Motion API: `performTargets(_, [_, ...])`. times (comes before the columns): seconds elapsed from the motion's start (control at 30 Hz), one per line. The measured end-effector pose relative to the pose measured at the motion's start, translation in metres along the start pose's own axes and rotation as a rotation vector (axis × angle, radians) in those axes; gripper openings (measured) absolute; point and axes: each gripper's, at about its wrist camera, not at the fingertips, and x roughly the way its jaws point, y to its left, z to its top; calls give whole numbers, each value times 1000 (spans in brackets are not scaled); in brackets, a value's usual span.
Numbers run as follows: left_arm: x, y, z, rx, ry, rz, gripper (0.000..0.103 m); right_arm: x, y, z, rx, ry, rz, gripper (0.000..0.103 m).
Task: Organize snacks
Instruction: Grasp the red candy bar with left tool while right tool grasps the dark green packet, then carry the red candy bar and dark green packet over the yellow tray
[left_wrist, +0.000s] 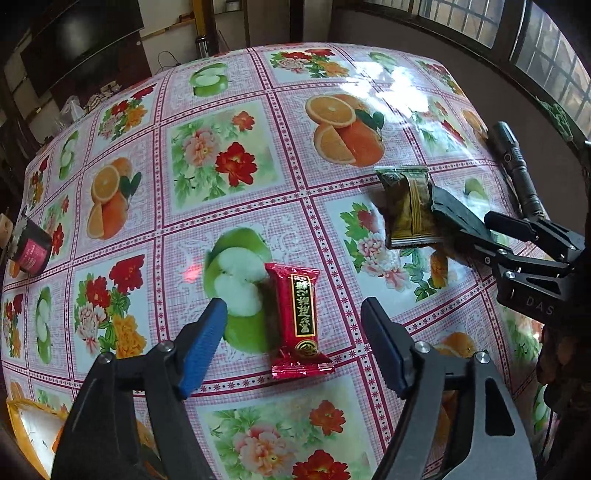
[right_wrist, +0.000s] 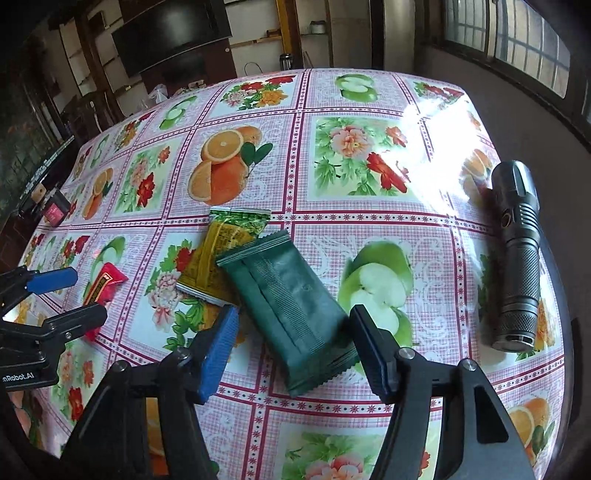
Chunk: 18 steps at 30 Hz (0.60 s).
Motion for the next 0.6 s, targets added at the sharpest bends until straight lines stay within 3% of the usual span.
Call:
performTargets(0.03, [5, -2, 0, 4, 11, -1, 75, 1, 1, -1, -11, 4, -9, 63])
performTargets(0.1, [11, -2, -4, -4, 5, -5, 73, 0, 2, -3, -27, 1, -27, 52])
performTargets(0.17, [9, -1, -5, -18, -12, -9, 66, -2, -1, -3, -15, 4, -27, 35])
performTargets(0.2, [7, 0, -6, -27, -18, -9, 51, -3, -3, -3, -4, 9, -18, 30])
performTargets(0.23, [4, 2, -6, -40, -19, -19, 40, -3, -4, -4, 3, 16, -5, 12])
performTargets(0.27, [1, 5, -9, -56, -16, -35, 21, -4, -4, -5, 8, 19, 10, 7])
performTargets(0.33, [-4, 10, -14, -87, -11, -75, 21, -6, -1, -9, 10, 23, 23, 6])
performTargets(0.43, [-11, 12, -25, -104, -17, -78, 21, -14, 4, -17, 18, 19, 74, 6])
performTargets(0.6, [-22, 13, -43, -133, -20, -130, 21, -31, -6, -23, 117, -14, 134, 10])
